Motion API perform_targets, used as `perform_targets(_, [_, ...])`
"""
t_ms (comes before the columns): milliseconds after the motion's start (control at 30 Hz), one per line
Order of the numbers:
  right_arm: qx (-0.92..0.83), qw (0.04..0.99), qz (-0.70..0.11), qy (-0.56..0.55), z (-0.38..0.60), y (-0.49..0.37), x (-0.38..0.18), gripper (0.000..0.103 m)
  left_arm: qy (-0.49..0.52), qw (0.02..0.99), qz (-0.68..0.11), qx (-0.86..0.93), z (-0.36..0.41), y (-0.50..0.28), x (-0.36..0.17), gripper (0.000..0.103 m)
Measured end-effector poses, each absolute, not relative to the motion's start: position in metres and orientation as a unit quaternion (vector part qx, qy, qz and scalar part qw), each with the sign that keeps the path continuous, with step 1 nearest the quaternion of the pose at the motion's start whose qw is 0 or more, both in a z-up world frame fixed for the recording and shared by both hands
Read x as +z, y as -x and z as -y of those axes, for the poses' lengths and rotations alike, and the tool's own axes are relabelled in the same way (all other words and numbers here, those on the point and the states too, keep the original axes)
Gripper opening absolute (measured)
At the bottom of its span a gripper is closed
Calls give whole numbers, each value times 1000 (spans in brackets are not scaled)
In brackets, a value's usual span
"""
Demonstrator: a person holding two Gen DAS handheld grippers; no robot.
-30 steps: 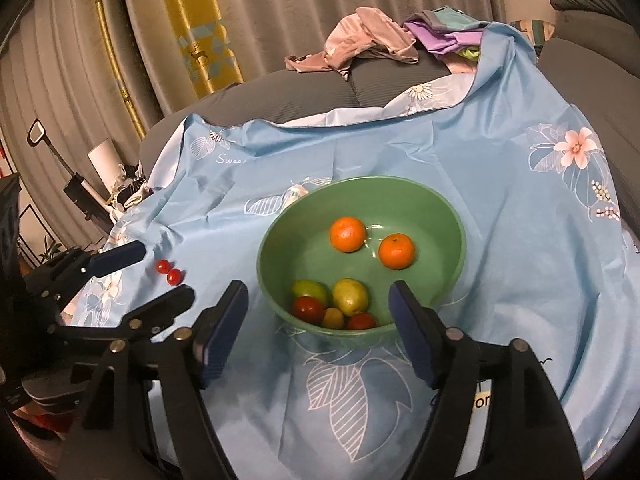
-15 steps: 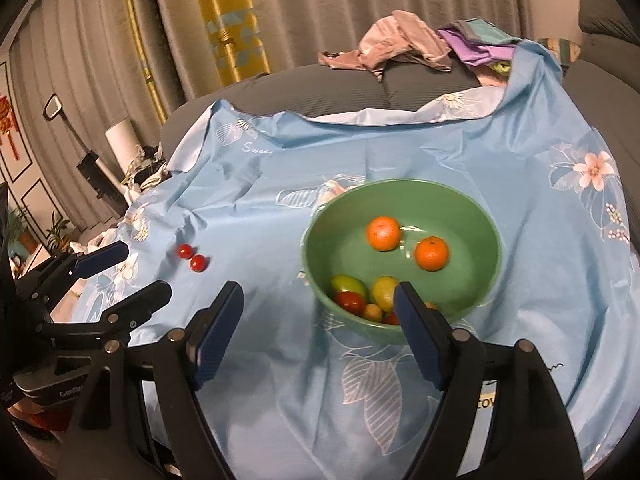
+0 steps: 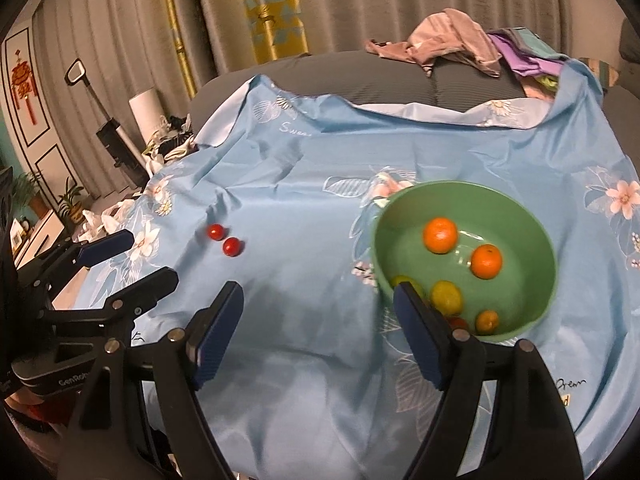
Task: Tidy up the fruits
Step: 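Move both open tools back toward the last two cherry tomatoes, then grasp a cherry tomato with the right tool while the left tool grasps the other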
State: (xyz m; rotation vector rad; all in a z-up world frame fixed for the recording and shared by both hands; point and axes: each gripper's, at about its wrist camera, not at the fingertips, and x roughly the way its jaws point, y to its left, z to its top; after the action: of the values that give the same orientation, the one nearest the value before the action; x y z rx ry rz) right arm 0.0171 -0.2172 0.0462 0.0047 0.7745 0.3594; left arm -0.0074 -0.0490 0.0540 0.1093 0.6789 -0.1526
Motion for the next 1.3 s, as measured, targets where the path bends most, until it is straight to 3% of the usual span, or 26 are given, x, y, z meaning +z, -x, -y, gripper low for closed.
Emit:
perform_targets(433, [202,893,-401,28,170,-32,31,78,-15,933,-354,-62,6,-4,33,73])
perform_targets(800, [269,855,-442,33,122,-57,-9,76,74,930,-355,-61,-77,-14,10,73])
perform_targets(1000, [300,838,-455,38,88,-90,-27,67,110,922,-365,-73,-95,-31,-3,73])
perform_targets(1300, [310,820,-472,92,35,-145,-61,50,81,922,-368,-84,-94,-54,-11,73])
